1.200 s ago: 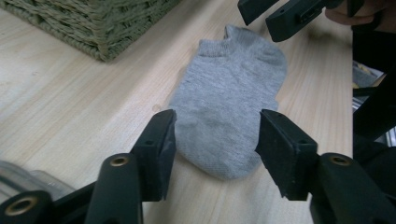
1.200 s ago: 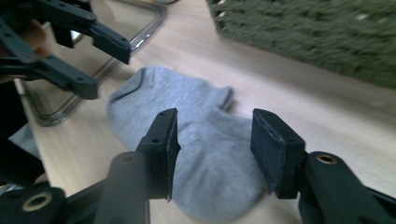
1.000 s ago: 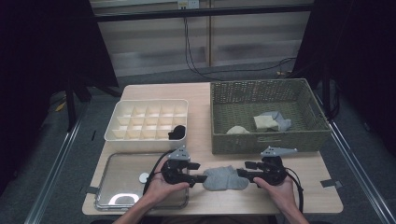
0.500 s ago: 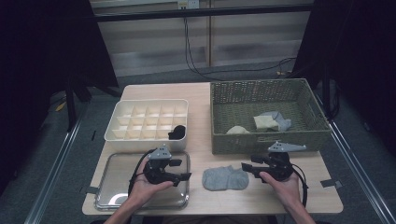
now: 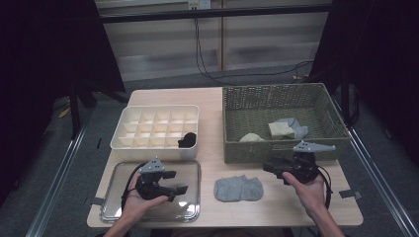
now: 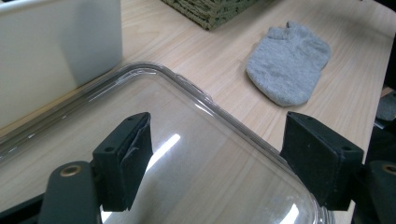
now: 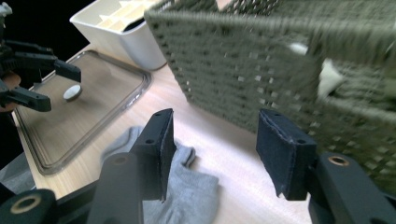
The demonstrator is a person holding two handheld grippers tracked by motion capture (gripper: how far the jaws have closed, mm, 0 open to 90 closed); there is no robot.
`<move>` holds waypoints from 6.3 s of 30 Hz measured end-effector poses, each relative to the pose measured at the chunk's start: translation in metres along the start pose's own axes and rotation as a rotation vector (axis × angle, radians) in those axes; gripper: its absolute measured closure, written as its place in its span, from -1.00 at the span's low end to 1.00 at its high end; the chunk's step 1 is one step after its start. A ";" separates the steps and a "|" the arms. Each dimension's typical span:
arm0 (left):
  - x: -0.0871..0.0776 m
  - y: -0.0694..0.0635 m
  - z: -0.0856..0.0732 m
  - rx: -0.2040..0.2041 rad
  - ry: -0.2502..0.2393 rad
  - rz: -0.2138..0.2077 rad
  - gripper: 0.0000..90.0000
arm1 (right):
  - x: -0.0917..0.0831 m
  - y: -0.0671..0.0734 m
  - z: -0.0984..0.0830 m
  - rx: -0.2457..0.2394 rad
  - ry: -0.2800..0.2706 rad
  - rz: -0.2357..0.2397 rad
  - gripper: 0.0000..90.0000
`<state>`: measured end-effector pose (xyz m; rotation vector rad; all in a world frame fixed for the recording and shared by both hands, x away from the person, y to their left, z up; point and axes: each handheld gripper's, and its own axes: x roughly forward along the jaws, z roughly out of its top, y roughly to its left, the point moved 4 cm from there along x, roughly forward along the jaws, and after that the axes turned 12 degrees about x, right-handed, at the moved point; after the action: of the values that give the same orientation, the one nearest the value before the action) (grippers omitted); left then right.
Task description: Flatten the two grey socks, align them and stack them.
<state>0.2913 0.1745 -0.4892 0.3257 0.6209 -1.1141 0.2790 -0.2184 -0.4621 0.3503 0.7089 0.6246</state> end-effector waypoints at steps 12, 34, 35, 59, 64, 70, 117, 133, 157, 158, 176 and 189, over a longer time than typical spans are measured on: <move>-0.010 -0.001 0.001 -0.006 -0.016 0.031 -0.50 | -0.019 0.012 0.042 -0.050 0.006 -0.017 0.15; -0.009 0.003 -0.001 0.000 0.002 0.040 -0.53 | 0.012 -0.053 0.132 -0.031 0.106 -0.182 0.10; -0.008 0.003 -0.001 -0.008 -0.004 0.033 -0.54 | 0.014 -0.056 0.137 -0.032 0.112 -0.194 0.09; -0.002 0.005 -0.001 -0.006 0.018 0.010 -0.60 | 0.097 -0.108 0.139 0.024 0.424 -0.311 -0.20; -0.001 0.004 -0.001 -0.002 0.026 0.001 -0.60 | 0.104 -0.115 0.133 0.021 0.473 -0.379 -0.24; -0.001 0.003 -0.002 0.003 0.027 -0.001 -0.61 | 0.105 -0.121 0.130 0.037 0.500 -0.458 0.18; -0.002 0.011 -0.004 -0.024 0.030 0.019 -0.61 | 0.095 -0.132 0.158 0.053 0.325 -0.306 0.54; -0.002 0.011 -0.005 -0.019 0.032 0.008 -0.62 | 0.099 -0.169 0.140 0.120 0.447 -0.450 0.55; 0.007 0.014 0.003 -0.023 0.022 0.021 -0.62 | 0.095 -0.159 0.148 0.104 0.375 -0.390 1.00; 0.007 0.015 0.004 -0.018 0.020 0.023 -0.62 | 0.094 -0.157 0.149 0.112 0.371 -0.380 1.00; 0.017 0.010 0.015 0.025 0.007 0.006 -0.62 | 0.061 -0.123 0.163 0.095 0.162 -0.213 1.00; 0.020 0.006 0.023 0.034 -0.018 -0.001 -0.61 | 0.041 -0.105 0.172 0.103 0.039 -0.132 1.00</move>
<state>0.3096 0.1500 -0.4833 0.3439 0.5865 -1.1288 0.4659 -0.2886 -0.4115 0.3845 0.7967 0.4723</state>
